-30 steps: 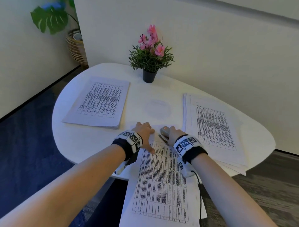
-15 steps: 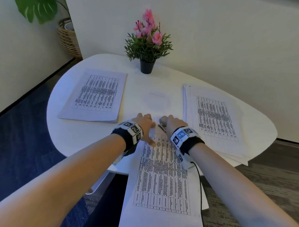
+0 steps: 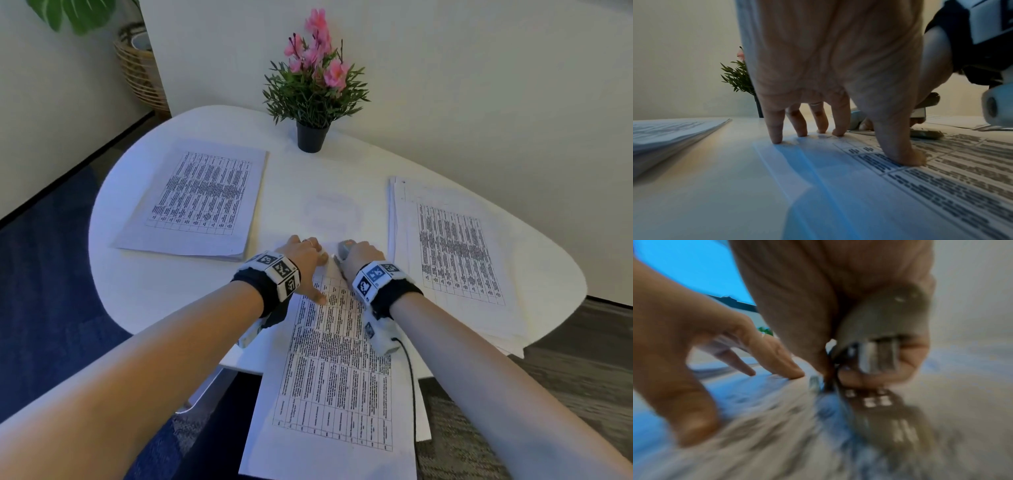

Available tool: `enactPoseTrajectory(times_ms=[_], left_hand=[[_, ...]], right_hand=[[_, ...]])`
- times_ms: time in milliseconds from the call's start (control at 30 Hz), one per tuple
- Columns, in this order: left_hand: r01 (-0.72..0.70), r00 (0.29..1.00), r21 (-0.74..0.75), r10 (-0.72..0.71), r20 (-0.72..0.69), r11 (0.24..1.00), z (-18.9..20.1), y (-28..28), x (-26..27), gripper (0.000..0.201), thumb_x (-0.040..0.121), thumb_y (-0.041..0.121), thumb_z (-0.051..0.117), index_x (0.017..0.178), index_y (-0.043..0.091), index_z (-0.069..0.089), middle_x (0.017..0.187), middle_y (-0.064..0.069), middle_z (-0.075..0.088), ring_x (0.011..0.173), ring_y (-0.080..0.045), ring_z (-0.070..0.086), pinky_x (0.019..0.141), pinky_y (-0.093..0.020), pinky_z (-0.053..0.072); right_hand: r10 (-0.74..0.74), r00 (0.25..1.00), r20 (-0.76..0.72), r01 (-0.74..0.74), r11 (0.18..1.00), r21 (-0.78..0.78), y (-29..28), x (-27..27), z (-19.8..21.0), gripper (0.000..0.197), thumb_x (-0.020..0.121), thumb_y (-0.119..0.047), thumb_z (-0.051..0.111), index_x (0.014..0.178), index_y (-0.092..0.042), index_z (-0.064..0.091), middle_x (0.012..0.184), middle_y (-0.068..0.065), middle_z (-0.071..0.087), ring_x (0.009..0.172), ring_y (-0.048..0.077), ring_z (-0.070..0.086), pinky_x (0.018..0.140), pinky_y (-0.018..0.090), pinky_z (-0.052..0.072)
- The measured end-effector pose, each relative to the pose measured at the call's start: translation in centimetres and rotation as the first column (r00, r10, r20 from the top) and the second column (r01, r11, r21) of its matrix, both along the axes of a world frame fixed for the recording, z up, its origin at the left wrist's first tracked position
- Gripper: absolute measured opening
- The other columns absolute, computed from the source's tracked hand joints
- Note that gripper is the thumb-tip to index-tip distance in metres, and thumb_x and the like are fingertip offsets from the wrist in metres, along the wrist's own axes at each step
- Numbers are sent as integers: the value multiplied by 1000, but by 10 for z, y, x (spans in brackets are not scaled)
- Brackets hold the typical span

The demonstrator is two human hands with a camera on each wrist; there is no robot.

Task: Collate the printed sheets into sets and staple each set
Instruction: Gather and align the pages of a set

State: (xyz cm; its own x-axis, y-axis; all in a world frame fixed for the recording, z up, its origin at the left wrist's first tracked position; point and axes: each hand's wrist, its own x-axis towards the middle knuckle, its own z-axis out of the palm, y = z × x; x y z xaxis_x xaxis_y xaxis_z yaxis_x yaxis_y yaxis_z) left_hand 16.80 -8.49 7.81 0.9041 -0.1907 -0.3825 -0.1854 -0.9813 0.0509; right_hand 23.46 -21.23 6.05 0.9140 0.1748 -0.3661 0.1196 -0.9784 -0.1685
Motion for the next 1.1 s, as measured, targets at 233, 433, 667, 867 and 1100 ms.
enactPoseTrajectory(times_ms=[233,433,667,867,1100], left_hand=[[-21,1000,-4,21,-5,1000,0,-1,-4,92,75,69,60,146,17,35,155,-9,25,136,-29,26,111,-39,23],[-46,999,-24,46,-28,999,-2,2,-4,95,71,74,60,147,26,32,156,-5,23,133,-31,28,107,-44,32],[-131,990,-183,119,-73,974,-11,27,-18,110,74,67,63,153,12,10,161,0,1,145,-25,11,116,-37,15],[-135,990,-153,126,-66,979,-16,34,-21,112,73,72,59,153,13,8,161,0,-2,146,-26,9,117,-38,14],[-108,993,-88,103,-56,990,-17,35,-17,112,70,80,53,153,17,12,161,1,4,143,-29,14,116,-45,21]], right_hand=[[-112,994,20,108,986,130,6,-1,0,11,95,-21,46,90,-12,46,86,8,55,72,25,53,62,32,43],[-114,993,15,112,986,122,21,8,-1,28,97,-29,48,103,-2,54,72,3,50,56,17,49,41,20,30],[45,997,63,-53,991,125,8,13,16,22,99,-23,43,113,-6,47,77,6,47,68,25,49,50,26,36],[196,979,46,-196,981,-12,-2,-6,-3,43,95,-40,49,117,-4,45,106,15,60,76,26,52,65,33,46],[299,952,69,-290,950,-116,5,-17,4,36,94,-35,52,118,-10,43,106,12,61,84,28,58,66,33,44]])
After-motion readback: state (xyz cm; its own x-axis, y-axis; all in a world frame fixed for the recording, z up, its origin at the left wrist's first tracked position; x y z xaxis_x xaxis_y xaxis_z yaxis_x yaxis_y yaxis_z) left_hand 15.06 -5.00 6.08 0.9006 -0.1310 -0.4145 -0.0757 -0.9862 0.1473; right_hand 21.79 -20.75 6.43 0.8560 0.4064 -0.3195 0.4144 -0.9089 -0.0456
